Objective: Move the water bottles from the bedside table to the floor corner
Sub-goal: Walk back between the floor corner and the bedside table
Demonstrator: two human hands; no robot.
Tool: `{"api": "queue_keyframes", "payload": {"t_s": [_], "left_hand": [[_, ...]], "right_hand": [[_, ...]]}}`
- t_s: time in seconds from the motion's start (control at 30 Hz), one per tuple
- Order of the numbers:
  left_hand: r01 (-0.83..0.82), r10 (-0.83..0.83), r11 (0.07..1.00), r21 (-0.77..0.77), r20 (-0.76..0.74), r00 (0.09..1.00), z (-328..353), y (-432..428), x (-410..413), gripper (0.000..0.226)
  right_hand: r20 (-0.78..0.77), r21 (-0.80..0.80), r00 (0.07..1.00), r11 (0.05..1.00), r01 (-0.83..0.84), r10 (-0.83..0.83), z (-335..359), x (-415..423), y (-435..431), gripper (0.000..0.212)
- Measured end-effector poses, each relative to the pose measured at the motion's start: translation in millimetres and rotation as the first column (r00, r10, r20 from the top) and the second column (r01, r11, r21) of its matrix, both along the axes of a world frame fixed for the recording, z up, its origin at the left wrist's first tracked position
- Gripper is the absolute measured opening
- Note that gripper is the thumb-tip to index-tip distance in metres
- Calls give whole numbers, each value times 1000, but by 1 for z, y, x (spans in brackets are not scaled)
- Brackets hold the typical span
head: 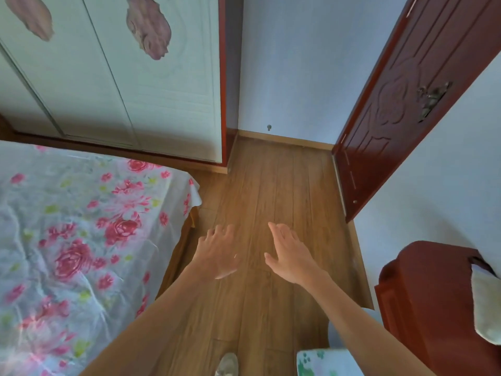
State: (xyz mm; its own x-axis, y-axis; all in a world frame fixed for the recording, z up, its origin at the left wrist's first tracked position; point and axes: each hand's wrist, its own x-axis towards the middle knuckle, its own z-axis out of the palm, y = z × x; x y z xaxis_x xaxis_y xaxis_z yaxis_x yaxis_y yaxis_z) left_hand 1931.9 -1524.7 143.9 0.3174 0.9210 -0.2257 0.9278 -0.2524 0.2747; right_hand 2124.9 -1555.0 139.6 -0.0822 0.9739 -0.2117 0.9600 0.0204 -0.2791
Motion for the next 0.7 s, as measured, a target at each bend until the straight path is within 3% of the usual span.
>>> {"api": "queue_keyframes", "payload": {"t_s": [0.7], "left_hand": [[-103, 102, 994, 27, 7, 995, -3, 222, 20, 68]], "right_hand": [[-17, 0, 995, 995, -102, 102, -6, 26, 237, 80]]}}
